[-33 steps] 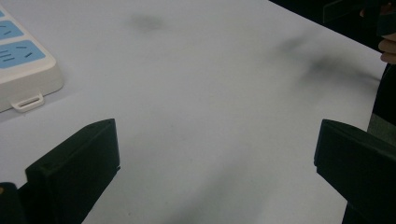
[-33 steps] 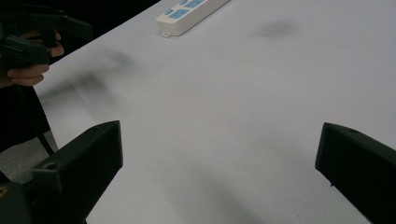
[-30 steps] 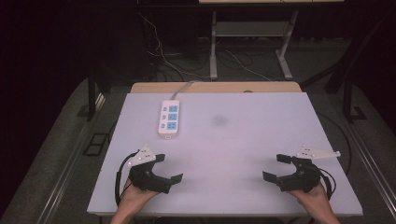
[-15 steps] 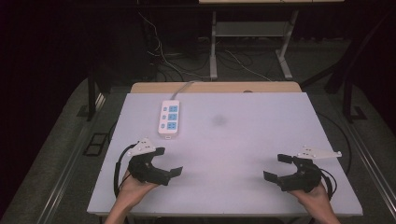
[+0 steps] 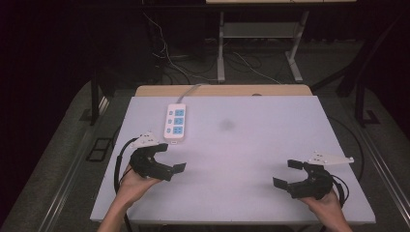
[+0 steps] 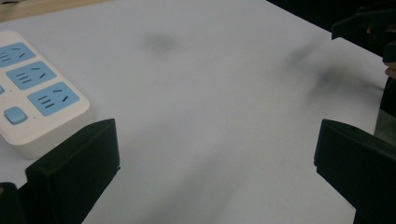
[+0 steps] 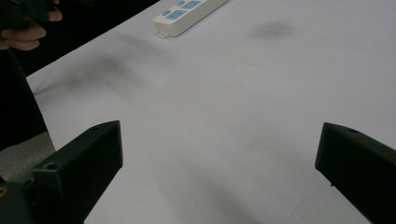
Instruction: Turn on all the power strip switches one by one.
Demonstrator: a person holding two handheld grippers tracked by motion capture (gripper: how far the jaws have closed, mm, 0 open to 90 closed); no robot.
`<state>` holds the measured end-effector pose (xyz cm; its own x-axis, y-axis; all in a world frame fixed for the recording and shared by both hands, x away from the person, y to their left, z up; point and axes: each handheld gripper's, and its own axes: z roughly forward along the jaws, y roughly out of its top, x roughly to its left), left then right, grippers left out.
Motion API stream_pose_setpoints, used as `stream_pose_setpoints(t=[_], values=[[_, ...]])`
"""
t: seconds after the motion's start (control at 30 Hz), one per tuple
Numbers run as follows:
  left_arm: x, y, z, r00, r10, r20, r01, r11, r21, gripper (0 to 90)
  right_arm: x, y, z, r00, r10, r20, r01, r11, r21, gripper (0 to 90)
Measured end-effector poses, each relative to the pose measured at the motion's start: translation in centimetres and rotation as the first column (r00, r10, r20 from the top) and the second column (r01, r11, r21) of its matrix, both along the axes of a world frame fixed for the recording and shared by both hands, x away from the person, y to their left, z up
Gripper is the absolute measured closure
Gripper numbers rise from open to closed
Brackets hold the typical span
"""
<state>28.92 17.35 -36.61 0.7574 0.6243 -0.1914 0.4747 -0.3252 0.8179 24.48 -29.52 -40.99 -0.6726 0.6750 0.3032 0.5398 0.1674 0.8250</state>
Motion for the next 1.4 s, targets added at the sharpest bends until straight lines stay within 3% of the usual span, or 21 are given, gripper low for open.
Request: stream_pose_setpoints(t=[1.4], values=[[5.7, 0.9, 3.1, 0.9997, 0.017, -0.016, -0.015, 0.9938, 0.110, 0.0, -0.1, -0.2, 0.0, 0.9999, -0.008, 0.007, 0.008, 1.000, -0.004, 0.7]])
